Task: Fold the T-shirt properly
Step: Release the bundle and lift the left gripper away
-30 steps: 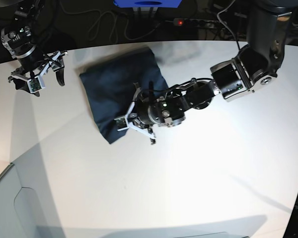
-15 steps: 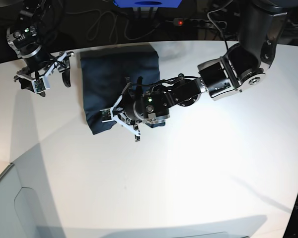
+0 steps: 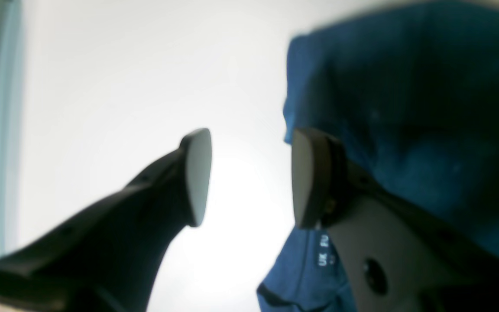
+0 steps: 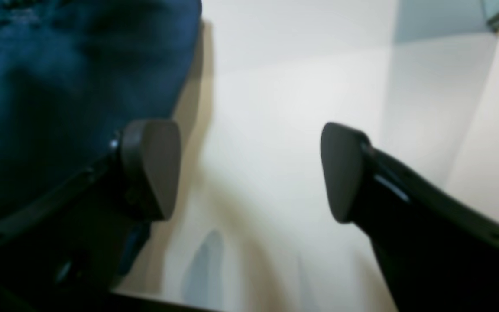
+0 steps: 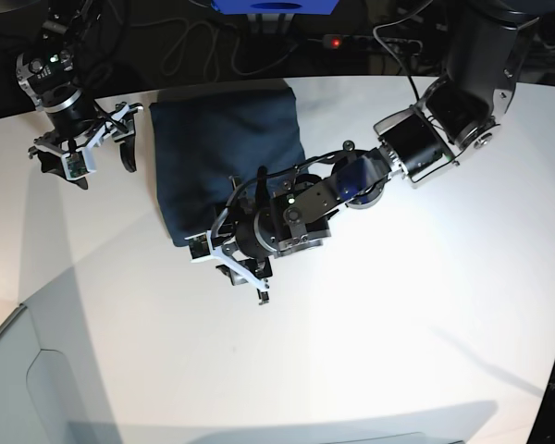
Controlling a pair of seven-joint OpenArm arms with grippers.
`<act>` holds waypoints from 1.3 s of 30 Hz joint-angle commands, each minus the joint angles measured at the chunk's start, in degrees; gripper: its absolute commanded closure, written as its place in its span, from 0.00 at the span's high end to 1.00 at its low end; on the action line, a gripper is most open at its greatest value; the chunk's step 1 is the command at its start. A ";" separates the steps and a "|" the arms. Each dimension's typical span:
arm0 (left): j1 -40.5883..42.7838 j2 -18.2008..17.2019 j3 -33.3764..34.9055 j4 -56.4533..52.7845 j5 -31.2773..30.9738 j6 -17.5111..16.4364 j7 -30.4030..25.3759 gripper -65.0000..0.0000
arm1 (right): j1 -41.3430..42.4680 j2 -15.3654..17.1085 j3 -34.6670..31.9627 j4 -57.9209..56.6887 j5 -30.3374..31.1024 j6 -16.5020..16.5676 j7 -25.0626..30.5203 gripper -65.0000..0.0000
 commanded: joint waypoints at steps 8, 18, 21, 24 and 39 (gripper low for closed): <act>6.92 -8.59 -17.27 11.15 4.81 0.53 -0.76 0.44 | -4.15 -2.78 -7.31 6.59 1.03 0.88 1.62 0.57; 27.76 -11.66 -54.63 15.90 4.46 0.09 -0.76 0.44 | -6.35 -3.13 -15.31 3.87 0.85 0.88 1.71 0.00; 31.01 -11.58 -60.26 16.07 4.46 0.09 -0.76 0.44 | -6.35 -2.96 -16.80 1.49 0.85 0.88 1.71 0.00; 33.56 -11.58 -63.42 16.07 4.46 0.09 -0.76 0.44 | -6.53 -2.87 -19.09 -0.79 0.85 0.88 2.06 0.00; 38.57 -11.58 -67.29 16.16 4.46 0.09 -0.76 0.44 | -7.67 -2.78 -23.05 -10.11 0.85 0.88 2.41 0.00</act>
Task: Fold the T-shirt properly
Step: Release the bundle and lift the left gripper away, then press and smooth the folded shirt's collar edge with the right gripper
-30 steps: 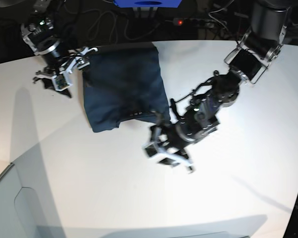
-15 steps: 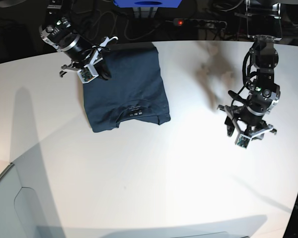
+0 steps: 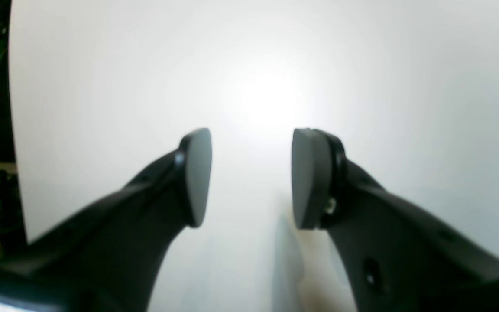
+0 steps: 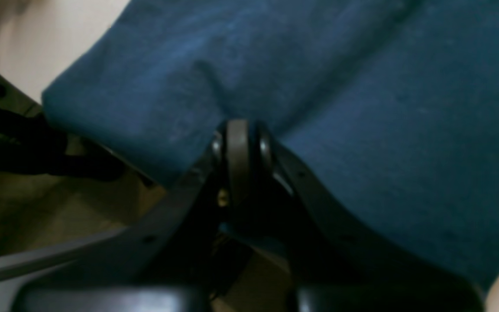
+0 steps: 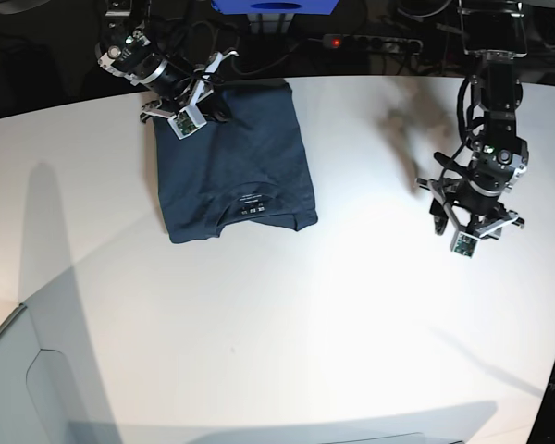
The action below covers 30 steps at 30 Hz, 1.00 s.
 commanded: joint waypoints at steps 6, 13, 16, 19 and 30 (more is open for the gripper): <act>0.22 -0.71 -1.27 1.10 0.00 0.25 -1.07 0.44 | -1.47 0.08 0.39 10.05 0.65 0.90 0.68 0.00; 3.12 -0.62 -2.14 1.10 0.00 0.25 -1.15 0.44 | -0.94 1.31 7.24 10.84 0.74 0.81 0.59 0.00; 3.56 -0.27 -3.11 1.10 0.00 0.25 -1.15 0.44 | 0.47 1.31 9.88 6.97 0.74 0.81 0.59 0.00; 4.17 0.61 -4.52 1.10 0.00 0.25 -1.15 0.44 | 1.52 1.31 10.59 2.31 0.83 0.81 0.68 0.00; 5.84 1.40 -4.87 2.42 0.00 0.42 -1.07 0.44 | -2.52 2.10 9.71 12.07 0.92 0.81 4.11 0.00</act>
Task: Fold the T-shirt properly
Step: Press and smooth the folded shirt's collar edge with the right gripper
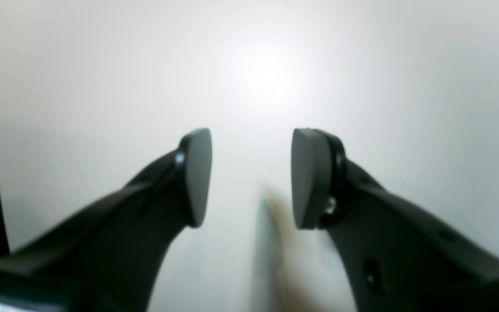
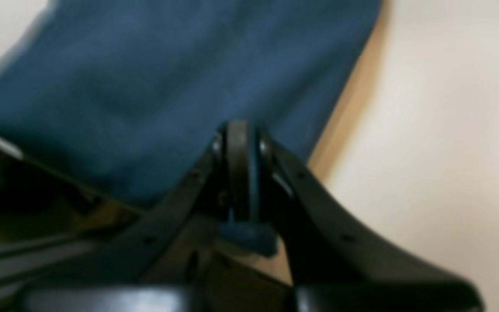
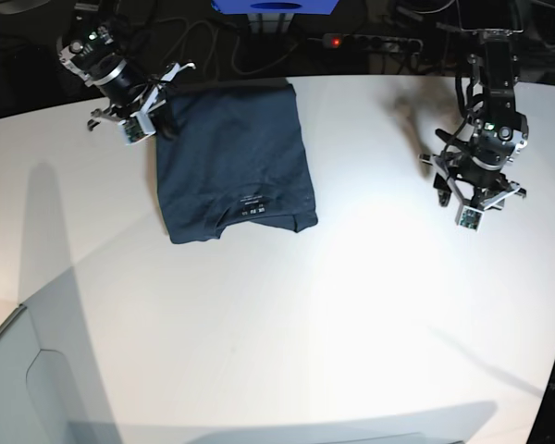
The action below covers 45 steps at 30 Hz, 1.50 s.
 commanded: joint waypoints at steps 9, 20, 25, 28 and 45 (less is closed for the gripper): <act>1.11 -0.79 -0.39 1.99 -0.07 0.60 -1.13 0.44 | -3.22 0.42 -16.85 0.99 0.68 0.88 1.29 0.00; 3.92 -0.79 -0.39 2.34 -0.07 0.69 -1.22 0.44 | 2.67 0.42 -19.05 -13.43 0.68 0.88 1.55 0.00; 5.15 -0.79 -0.39 2.87 -0.07 0.69 -1.31 0.44 | 3.82 0.25 -19.05 -17.65 0.68 0.88 1.64 0.00; 5.77 -0.70 -0.48 2.87 -0.07 0.69 -1.22 0.44 | 3.55 0.33 -20.63 -17.30 0.76 0.88 1.64 0.00; 8.85 4.75 -8.30 2.96 -0.07 0.25 -1.22 0.44 | 4.96 1.39 -24.06 -16.68 0.85 0.88 1.55 0.00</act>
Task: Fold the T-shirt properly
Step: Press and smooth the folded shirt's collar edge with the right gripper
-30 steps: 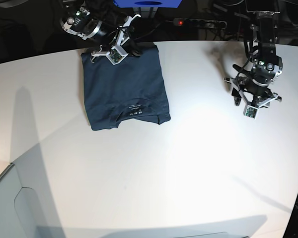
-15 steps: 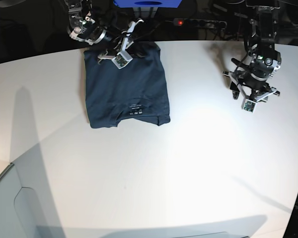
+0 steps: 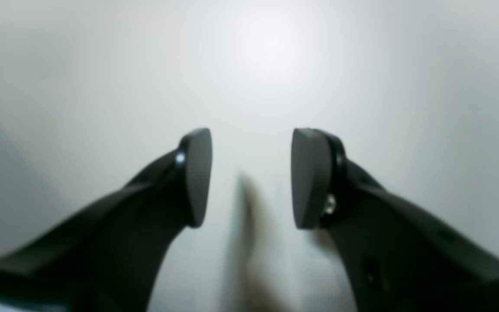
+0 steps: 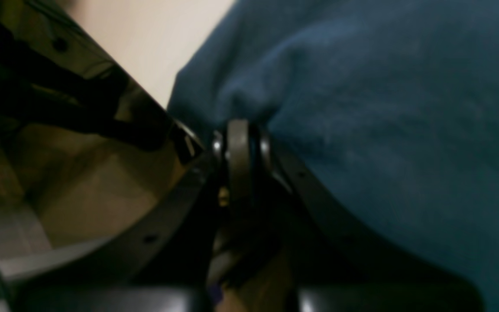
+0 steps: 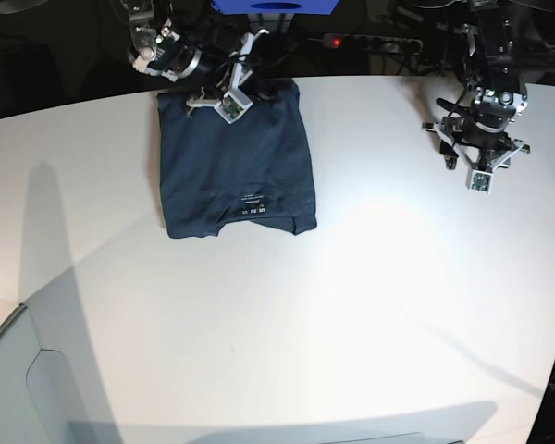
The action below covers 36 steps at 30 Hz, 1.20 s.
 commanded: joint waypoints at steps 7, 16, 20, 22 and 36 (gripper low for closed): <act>1.97 -0.30 -2.81 1.12 -0.13 0.14 -0.80 0.44 | 0.33 -0.01 -0.88 4.67 1.07 0.81 0.96 0.00; 4.17 3.57 -5.80 0.94 -0.13 -0.04 -0.89 0.29 | -4.07 3.51 3.34 18.91 0.98 0.55 0.87 0.00; 5.05 3.57 -5.80 0.94 -0.13 -0.04 -1.07 0.07 | -4.77 3.68 9.15 19.79 0.98 0.55 0.87 0.00; 5.93 3.57 -5.80 0.94 -0.13 -0.04 -1.16 0.00 | -5.04 3.60 13.01 19.62 1.07 0.55 0.87 0.00; 7.78 3.66 -5.80 0.50 -0.13 -0.04 -0.89 0.00 | -3.01 3.42 23.21 7.57 1.25 0.63 1.14 0.00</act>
